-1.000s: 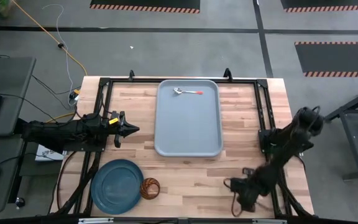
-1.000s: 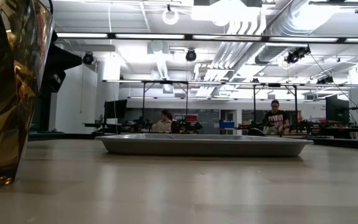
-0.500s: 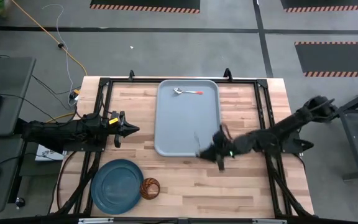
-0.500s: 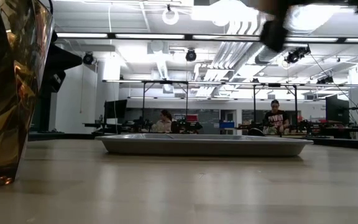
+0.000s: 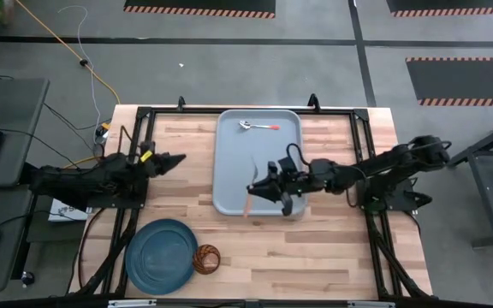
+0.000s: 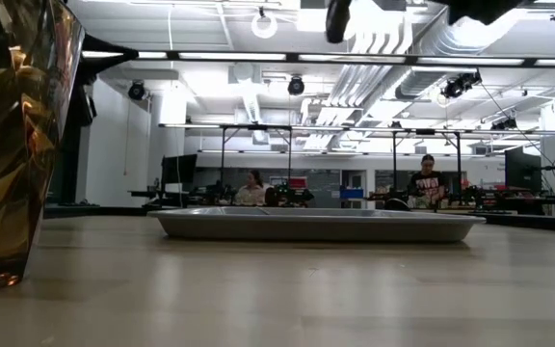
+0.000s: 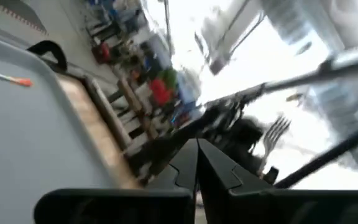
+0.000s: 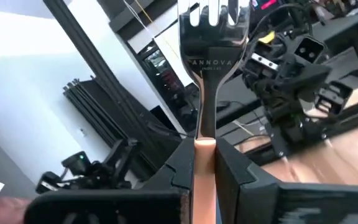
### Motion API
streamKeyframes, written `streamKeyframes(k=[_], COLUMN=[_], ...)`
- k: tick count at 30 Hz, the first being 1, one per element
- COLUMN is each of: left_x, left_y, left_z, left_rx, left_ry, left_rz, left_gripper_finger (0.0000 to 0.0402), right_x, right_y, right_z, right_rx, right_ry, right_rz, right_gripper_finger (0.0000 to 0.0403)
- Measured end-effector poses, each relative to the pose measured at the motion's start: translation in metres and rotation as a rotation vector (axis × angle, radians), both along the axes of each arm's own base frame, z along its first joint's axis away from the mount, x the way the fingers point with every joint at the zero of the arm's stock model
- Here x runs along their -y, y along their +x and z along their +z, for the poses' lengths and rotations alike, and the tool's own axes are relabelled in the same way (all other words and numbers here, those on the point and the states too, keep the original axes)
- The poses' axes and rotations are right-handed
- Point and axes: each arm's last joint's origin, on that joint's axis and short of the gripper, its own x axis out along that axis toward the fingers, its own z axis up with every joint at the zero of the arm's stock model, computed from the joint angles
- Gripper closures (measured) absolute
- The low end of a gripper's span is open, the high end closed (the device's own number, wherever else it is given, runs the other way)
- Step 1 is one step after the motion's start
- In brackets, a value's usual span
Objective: Pick and place plate/cup/fork/spoon on tray
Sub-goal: Put the orange fork to the left of the orange spoon on the blue serving tray
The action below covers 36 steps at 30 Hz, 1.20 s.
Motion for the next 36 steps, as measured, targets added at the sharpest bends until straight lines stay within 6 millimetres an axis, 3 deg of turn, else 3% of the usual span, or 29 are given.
streamKeyframes(k=[4,8,16,22,29,36], left_x=[0.002,0.007,0.015,0.022,0.025,0.026], left_y=[0.001,0.015,0.077,0.113,0.128,0.136], left_z=[0.019,0.045,0.068,0.08,0.108,0.105], left_rx=[0.141,0.082,-0.127,-0.139,0.039,0.013], left_ry=[0.008,0.074,0.036,0.016,0.091,0.067], left_rz=[-0.052,-0.108,-0.254,-0.474,-0.542,-0.57], left_gripper_finger=[0.0394,0.0362,0.0258,0.02,0.0189,0.0196], right_x=[0.008,0.02,0.034,0.044,0.053,0.053], right_y=[0.013,0.028,0.059,0.064,0.064,0.063], right_z=[0.006,0.015,0.05,0.065,0.066,0.069], right_rx=[0.023,0.053,0.168,0.224,0.235,0.261], right_ry=[-0.038,-0.051,-0.103,-0.149,-0.158,-0.151], right_rz=[0.003,0.037,0.17,0.184,0.158,0.151], right_gripper_finger=[0.0388,0.0388,0.0389,0.0389,0.0389,0.0389])
